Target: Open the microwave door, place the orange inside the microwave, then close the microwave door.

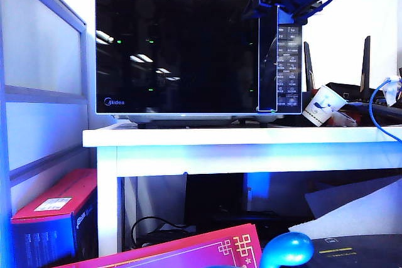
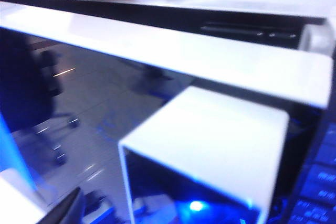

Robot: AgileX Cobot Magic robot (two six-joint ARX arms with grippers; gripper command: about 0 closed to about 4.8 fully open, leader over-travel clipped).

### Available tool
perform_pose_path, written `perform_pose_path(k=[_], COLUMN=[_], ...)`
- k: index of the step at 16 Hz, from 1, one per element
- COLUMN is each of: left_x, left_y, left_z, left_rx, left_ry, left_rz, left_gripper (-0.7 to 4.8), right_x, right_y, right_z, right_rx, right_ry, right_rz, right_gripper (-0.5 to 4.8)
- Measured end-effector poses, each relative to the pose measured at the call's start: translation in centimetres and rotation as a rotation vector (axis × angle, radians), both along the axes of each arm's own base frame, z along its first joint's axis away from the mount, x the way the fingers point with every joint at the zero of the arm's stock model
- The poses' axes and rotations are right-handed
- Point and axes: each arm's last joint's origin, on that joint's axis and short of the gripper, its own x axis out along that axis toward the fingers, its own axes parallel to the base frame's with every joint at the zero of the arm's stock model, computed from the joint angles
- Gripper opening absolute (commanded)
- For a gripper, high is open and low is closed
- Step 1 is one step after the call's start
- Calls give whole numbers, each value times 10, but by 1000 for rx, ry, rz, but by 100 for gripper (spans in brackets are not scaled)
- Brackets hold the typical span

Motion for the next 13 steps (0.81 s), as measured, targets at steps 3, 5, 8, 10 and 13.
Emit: perform_pose_path(k=[3,5,8,10,13], left_x=[0,0,0,0,0], left_y=[0,0,0,0,0], left_z=[0,0,0,0,0], left_rx=[0,0,0,0,0], left_ry=[0,0,0,0,0], left_rz=[0,2,3,3,3], left_gripper=[-5,-5,-5,-5,-5], right_x=[-6,-12,-21,-25,-29], right_y=[-1,-2,-4,-4,-4], right_z=[6,11,17,19,20], right_rx=[-3,-2,0,1,3], right_ry=[14,18,49,71,86], right_rz=[23,55,72,102,136], right_gripper=[315,315,315,315,314])
